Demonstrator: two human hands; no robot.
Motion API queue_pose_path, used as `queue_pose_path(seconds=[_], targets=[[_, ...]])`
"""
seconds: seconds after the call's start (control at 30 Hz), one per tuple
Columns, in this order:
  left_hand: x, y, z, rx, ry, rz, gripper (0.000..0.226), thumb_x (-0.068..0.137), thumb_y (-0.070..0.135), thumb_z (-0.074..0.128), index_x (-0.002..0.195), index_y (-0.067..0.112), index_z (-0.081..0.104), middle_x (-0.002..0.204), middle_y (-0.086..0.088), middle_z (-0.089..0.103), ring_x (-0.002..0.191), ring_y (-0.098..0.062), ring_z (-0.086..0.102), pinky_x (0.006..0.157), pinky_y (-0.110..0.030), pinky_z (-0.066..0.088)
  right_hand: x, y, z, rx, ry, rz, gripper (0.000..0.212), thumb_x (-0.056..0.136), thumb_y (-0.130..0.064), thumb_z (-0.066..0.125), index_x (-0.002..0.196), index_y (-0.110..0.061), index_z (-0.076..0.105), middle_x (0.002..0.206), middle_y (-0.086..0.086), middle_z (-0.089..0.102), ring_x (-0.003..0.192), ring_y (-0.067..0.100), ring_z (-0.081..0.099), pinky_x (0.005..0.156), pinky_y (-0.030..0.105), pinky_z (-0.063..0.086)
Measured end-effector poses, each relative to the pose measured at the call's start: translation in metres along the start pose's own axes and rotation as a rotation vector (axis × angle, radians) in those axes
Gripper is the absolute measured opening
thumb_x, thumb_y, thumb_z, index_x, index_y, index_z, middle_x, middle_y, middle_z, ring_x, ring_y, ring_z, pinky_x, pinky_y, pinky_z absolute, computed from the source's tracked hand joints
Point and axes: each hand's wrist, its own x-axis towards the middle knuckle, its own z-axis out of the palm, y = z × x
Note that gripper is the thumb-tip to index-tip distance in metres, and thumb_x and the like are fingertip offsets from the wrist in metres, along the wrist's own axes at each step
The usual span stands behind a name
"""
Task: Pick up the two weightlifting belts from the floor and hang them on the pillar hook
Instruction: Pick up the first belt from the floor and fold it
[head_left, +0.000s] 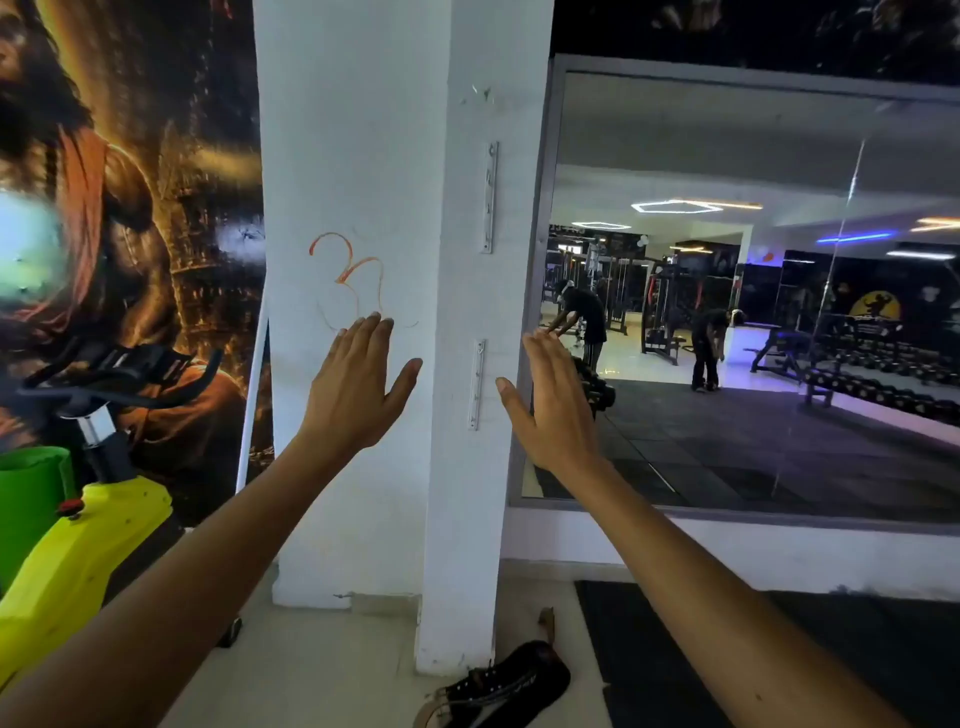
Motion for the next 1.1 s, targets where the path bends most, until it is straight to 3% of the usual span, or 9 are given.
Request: queue_pose_path(seconds=[0.17, 0.3, 0.47, 0.57, 0.7, 0.77, 0.9, 1.1], targets=[[-0.019, -0.019, 0.028, -0.091, -0.099, -0.112, 0.066, 0.098, 0.051, 0.036, 0.148, 0.01, 0.03, 0.154, -0.01, 0.036, 0.142, -0.027, 0.032, 0.112, -0.041, 0.031, -0.015, -0.001, 0.036, 0.075, -0.086, 0.139, 0.061, 0.1, -0.04, 0.047, 0.15, -0.01, 0.03, 0.159, 0.01, 0.031, 0.149, 0.025, 0.023, 0.117, 0.036, 0.022], [-0.043, -0.039, 0.081, -0.202, -0.236, -0.219, 0.063, 0.097, 0.052, 0.037, 0.144, 0.01, 0.035, 0.145, -0.012, 0.048, 0.133, -0.03, 0.043, 0.102, -0.045, 0.041, -0.045, 0.013, 0.079, 0.246, -0.198, 0.359, 0.055, 0.098, -0.041, 0.05, 0.144, -0.012, 0.04, 0.149, 0.01, 0.044, 0.138, 0.024, 0.039, 0.115, 0.043, 0.035], [-0.082, -0.044, 0.166, -0.394, -0.447, -0.457, 0.058, 0.096, 0.05, 0.043, 0.131, 0.005, 0.05, 0.106, -0.016, 0.069, 0.102, -0.031, 0.063, 0.086, -0.036, 0.047, -0.101, 0.046, 0.146, 0.373, -0.385, 0.679, 0.05, 0.095, -0.042, 0.055, 0.134, -0.011, 0.051, 0.138, 0.011, 0.055, 0.127, 0.025, 0.052, 0.107, 0.047, 0.044], [-0.108, -0.045, 0.232, -0.442, -0.584, -0.568, 0.053, 0.097, 0.046, 0.044, 0.125, 0.002, 0.054, 0.078, -0.007, 0.062, 0.077, -0.024, 0.06, 0.076, -0.034, 0.049, -0.14, 0.087, 0.196, 0.411, -0.501, 0.831, 0.048, 0.093, -0.044, 0.056, 0.127, -0.01, 0.058, 0.129, 0.009, 0.063, 0.119, 0.024, 0.058, 0.103, 0.045, 0.047], [-0.143, -0.056, 0.338, -0.444, -0.76, -0.703, 0.053, 0.095, 0.049, 0.045, 0.118, 0.003, 0.058, 0.08, -0.005, 0.063, 0.076, -0.022, 0.059, 0.069, -0.03, 0.043, -0.187, 0.156, 0.268, 0.432, -0.591, 1.0, 0.037, 0.094, -0.031, 0.059, 0.116, -0.001, 0.065, 0.115, 0.014, 0.069, 0.109, 0.027, 0.063, 0.088, 0.029, 0.047], [-0.151, -0.062, 0.394, -0.432, -0.828, -0.769, 0.051, 0.094, 0.049, 0.046, 0.115, 0.004, 0.06, 0.086, -0.007, 0.064, 0.079, -0.023, 0.059, 0.07, -0.029, 0.042, -0.204, 0.195, 0.306, 0.447, -0.629, 1.074, 0.035, 0.095, -0.025, 0.058, 0.109, 0.006, 0.065, 0.107, 0.023, 0.069, 0.102, 0.034, 0.064, 0.076, 0.031, 0.045], [-0.149, -0.072, 0.497, -0.416, -0.911, -0.986, 0.046, 0.093, 0.047, 0.047, 0.11, 0.006, 0.061, 0.1, -0.017, 0.07, 0.087, -0.028, 0.066, 0.074, -0.032, 0.049, -0.218, 0.271, 0.382, 0.494, -0.775, 1.209, 0.032, 0.094, -0.023, 0.054, 0.102, 0.006, 0.065, 0.103, 0.023, 0.069, 0.101, 0.036, 0.063, 0.083, 0.036, 0.046], [-0.137, -0.096, 0.639, -0.398, -0.961, -1.183, 0.041, 0.091, 0.044, 0.048, 0.103, 0.008, 0.063, 0.096, -0.017, 0.071, 0.088, -0.031, 0.067, 0.081, -0.038, 0.054, -0.214, 0.373, 0.49, 0.483, -0.881, 1.263, 0.029, 0.095, -0.022, 0.054, 0.108, 0.002, 0.066, 0.11, 0.018, 0.069, 0.105, 0.031, 0.062, 0.09, 0.036, 0.047]])
